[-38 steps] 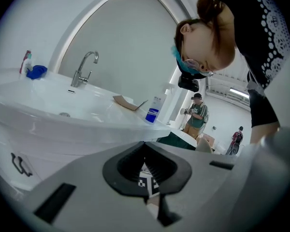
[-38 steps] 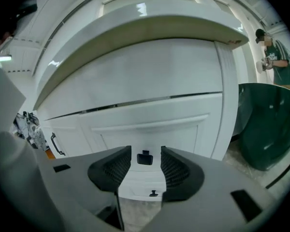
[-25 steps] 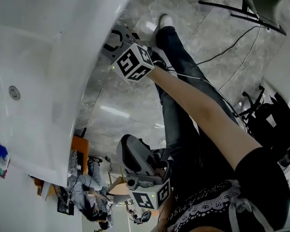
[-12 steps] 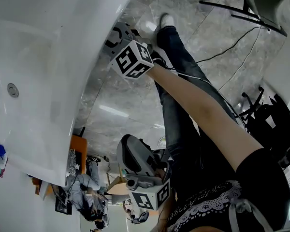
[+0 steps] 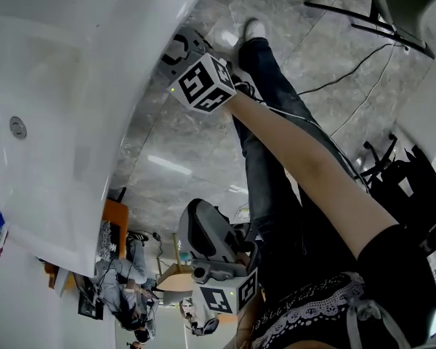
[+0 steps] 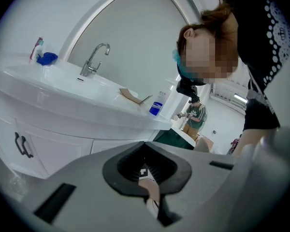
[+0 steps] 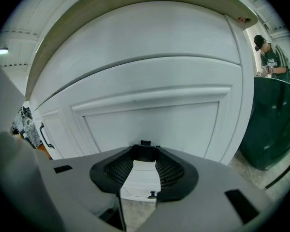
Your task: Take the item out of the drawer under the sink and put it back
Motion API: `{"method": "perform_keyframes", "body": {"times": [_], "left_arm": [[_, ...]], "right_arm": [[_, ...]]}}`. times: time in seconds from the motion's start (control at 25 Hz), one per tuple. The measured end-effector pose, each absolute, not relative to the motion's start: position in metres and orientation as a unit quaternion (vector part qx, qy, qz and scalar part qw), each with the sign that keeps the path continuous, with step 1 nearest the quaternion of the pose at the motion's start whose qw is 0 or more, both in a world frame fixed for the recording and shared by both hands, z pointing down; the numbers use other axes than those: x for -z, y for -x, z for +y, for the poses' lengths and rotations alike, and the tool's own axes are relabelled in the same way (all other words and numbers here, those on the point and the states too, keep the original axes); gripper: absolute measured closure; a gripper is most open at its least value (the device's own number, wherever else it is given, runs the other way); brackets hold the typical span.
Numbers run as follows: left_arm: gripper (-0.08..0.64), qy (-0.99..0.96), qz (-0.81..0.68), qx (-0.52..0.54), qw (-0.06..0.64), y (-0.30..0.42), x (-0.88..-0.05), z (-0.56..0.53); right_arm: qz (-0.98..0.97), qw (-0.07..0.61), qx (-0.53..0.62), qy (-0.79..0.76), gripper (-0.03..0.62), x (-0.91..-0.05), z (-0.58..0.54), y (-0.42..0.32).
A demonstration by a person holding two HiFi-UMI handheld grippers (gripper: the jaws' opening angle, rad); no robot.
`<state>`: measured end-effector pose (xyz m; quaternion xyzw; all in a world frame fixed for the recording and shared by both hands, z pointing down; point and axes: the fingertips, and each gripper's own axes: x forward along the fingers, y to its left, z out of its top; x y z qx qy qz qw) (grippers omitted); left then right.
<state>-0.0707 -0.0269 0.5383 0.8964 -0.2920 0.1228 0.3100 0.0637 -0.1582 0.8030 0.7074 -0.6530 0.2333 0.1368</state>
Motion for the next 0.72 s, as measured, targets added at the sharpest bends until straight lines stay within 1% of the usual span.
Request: {"method": "perform_keyframes", "body": {"times": [0.2, 0.56, 0.72], "left_arm": [[0.555, -0.897, -0.293, -0.121, 0.308, 0.071, -0.539, -0.027], [0.555, -0.898, -0.290, -0.119, 0.309, 0.071, -0.536, -0.021], [0.555, -0.898, -0.290, -0.118, 0.310, 0.072, -0.537, -0.021]], "right_arm": [[-0.657, 0.138, -0.235, -0.703, 0.445, -0.803, -0.146, -0.062], [-0.659, 0.144, -0.252, -0.694, 0.445, -0.804, -0.067, -0.048], [-0.659, 0.143, -0.257, -0.692, 0.445, -0.804, -0.051, -0.042]]}}
